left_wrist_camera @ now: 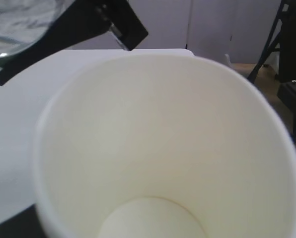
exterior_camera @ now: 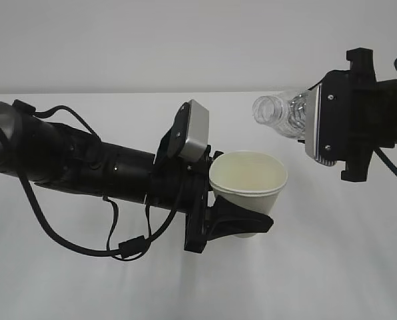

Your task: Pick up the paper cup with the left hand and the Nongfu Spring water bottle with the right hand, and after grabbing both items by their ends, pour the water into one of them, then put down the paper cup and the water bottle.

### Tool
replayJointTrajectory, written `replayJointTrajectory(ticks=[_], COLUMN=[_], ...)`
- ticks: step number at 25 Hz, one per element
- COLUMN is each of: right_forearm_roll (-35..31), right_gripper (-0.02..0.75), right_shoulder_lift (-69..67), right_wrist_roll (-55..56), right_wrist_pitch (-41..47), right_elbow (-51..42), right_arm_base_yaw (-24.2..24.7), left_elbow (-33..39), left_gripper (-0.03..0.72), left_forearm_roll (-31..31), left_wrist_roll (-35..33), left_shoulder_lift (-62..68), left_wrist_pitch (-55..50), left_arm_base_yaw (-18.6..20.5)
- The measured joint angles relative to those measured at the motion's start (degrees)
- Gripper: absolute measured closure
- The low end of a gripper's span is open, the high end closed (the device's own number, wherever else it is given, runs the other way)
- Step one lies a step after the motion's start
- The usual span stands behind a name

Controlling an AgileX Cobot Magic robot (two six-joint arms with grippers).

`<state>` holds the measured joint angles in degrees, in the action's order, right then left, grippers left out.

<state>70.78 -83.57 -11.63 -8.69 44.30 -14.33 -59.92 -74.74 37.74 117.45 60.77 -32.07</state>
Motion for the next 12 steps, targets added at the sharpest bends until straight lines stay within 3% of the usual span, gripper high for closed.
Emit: replayJointTrajectory(ticks=[12], right_forearm_roll=[6.0], right_gripper=[0.248], right_shoulder_lift=[0.0], right_wrist_roll=[-0.1], right_wrist_pitch=[0.2], right_elbow=[0.0], right_arm_base_yaw=[0.0], left_elbow=[0.0], left_gripper=[0.250], left_forearm_roll=[0.8], left_wrist_roll=[0.1], left_shoulder_lift=[0.0], left_wrist_pitch=[0.0], left_arm_base_yaw=[-0.1])
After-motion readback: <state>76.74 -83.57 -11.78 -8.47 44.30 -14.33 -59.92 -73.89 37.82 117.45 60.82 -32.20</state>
